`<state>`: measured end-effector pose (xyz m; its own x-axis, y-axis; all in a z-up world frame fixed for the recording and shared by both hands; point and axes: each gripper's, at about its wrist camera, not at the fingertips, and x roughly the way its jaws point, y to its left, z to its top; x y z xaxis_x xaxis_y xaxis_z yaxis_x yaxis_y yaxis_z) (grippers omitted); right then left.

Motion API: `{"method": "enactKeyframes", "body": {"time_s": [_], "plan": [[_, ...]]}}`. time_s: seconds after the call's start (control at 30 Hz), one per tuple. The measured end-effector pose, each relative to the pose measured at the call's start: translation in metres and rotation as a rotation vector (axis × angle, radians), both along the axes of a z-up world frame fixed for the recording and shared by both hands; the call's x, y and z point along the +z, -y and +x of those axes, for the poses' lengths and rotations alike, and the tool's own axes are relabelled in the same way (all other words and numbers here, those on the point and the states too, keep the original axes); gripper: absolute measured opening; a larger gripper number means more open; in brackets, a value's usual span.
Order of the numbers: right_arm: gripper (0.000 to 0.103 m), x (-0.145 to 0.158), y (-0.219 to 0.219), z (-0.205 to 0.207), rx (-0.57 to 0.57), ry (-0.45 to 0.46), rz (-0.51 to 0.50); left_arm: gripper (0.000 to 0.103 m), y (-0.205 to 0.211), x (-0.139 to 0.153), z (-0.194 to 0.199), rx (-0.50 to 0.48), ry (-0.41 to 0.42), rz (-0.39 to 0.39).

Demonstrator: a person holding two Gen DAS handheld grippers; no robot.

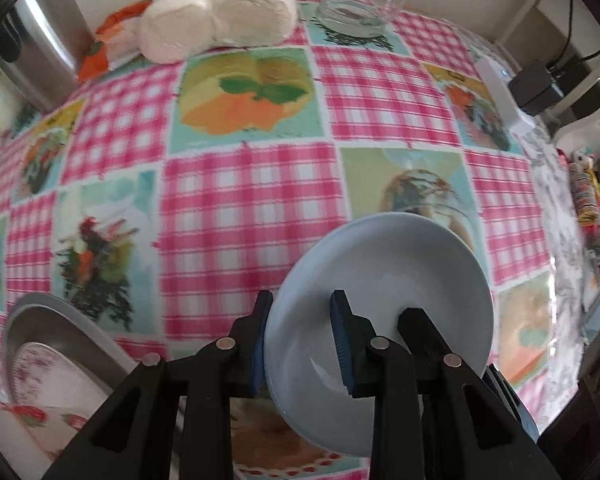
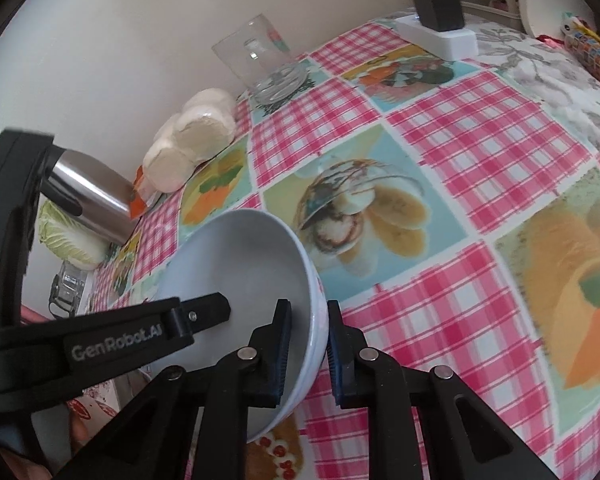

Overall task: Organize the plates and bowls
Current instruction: 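Lift the pale round bowl with both grippers and carry it over the tray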

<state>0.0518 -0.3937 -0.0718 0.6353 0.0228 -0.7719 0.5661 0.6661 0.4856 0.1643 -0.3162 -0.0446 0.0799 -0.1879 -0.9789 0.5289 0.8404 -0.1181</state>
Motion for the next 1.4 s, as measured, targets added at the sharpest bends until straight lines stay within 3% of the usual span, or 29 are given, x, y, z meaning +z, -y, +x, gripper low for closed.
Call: {"method": "enactKeyframes", "body": {"time_s": [0.6,0.83,1.0,1.4], "plan": [[0.018,0.008,0.011,-0.013,0.023,-0.04,-0.012,0.018,-0.018,0.008,-0.016,0.057,-0.021,-0.148],[0.018,0.04,0.006,-0.021,0.032,-0.01,-0.064,0.018,-0.034,0.049,-0.023,0.064,0.023,-0.227],[0.018,0.074,-0.008,-0.026,0.046,0.039,-0.1,0.018,-0.049,0.086,-0.028,0.073,0.109,-0.256],[0.019,0.139,-0.071,-0.023,0.139,0.12,-0.195,0.018,-0.133,0.138,-0.035,0.2,0.192,-0.371]]}}
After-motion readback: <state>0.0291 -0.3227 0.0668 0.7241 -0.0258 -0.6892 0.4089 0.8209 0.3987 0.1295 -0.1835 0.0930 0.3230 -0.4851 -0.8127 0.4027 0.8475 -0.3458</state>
